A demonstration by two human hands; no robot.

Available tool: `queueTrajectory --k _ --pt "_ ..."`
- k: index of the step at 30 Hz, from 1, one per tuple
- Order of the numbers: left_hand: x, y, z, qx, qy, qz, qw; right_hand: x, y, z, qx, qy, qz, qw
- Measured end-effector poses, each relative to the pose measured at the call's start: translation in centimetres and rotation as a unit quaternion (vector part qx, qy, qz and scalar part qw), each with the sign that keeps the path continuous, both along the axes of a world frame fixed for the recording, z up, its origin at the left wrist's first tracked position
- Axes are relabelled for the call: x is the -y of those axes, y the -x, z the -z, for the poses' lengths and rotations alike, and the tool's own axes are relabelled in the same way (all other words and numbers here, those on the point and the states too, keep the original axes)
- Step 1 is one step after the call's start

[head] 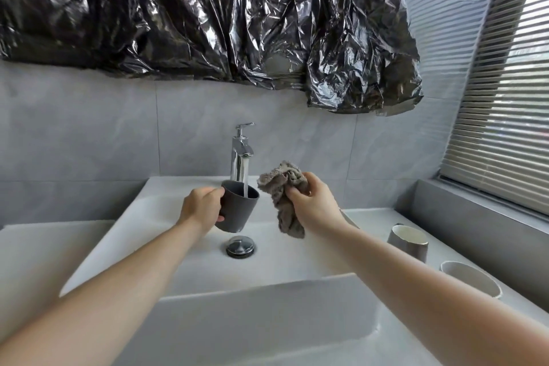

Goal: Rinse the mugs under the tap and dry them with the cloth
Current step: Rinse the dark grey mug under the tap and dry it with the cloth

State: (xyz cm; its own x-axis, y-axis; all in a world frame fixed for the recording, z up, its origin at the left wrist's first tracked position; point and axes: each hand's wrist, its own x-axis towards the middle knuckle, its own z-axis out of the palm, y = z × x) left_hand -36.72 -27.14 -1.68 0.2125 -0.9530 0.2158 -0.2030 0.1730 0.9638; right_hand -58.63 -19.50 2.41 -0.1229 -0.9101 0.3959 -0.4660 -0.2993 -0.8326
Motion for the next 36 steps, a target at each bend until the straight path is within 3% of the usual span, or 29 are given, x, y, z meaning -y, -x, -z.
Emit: queueTrajectory --k 3,11,18,25,32,36 --pt "1.0 -0.2 0.4 -0.017 0.002 -0.004 1.000 4.8 -1.6 1.1 0.074 -0.061 0.009 0.995" --pt "1.8 0.2 1.0 -0.015 0.006 0.026 1.000 9.3 -2.4 5.3 0.097 -0.174 0.021 0.980" --pt "1.8 1.1 1.5 -0.055 -0.017 -0.001 0.998 9.6 -2.5 6.0 0.143 -0.147 -0.058 0.977" --pt "0.9 1.5 1.1 -0.104 -0.043 0.019 0.994 9.2 -2.2 6.0 0.089 -0.159 -0.061 0.981" --pt "0.7 1.5 1.0 0.035 0.020 -0.008 0.999 9.1 -2.1 6.1 0.105 -0.151 -0.068 0.981" --pt "0.7 1.4 0.9 0.063 0.032 -0.011 0.997 9.6 -1.9 6.1 0.134 -0.121 -0.060 0.982"
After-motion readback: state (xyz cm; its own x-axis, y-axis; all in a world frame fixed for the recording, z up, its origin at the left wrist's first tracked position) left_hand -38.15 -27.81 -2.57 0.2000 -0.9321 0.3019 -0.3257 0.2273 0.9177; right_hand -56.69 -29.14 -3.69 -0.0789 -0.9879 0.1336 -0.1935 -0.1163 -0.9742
